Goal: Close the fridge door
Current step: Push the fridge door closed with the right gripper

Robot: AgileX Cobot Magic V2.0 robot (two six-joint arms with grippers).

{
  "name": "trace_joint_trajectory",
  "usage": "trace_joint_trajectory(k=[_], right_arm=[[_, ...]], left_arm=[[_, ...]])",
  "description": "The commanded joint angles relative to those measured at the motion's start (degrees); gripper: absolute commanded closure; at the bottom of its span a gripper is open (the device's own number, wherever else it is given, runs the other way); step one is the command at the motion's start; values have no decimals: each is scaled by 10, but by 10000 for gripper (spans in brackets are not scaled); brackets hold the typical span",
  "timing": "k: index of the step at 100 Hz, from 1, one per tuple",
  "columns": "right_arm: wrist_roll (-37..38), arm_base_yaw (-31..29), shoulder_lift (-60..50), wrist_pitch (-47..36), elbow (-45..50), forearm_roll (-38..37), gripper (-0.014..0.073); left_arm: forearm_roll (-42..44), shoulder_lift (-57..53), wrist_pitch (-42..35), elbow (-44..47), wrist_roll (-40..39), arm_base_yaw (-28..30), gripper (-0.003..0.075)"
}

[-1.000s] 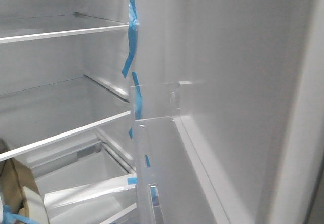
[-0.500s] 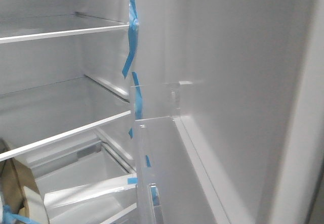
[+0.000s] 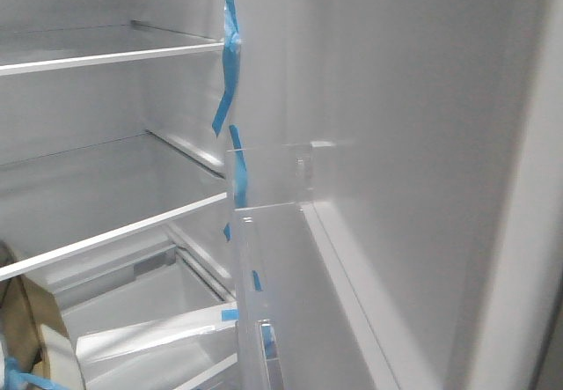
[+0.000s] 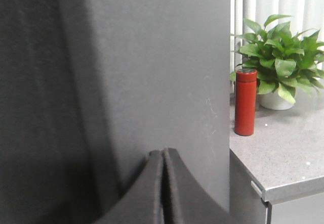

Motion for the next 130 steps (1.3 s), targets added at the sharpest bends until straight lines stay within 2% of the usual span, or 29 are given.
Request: trace_joint_trajectory(k=[1,40,84,130], right_arm=[[-3,8,18,-56,-13,12,670],[-3,76,58,-90,-13,15,670],[-4,183,143,-183,-13,15,670],[-4,227,271,-300,-21,15,670]], left_arm=[[-1,11,-44,16,-2,-1,741],[-1,11,-44,16,-2,-1,741],[-1,11,-44,16,-2,-1,741],[-1,11,-44,16,-2,-1,741]])
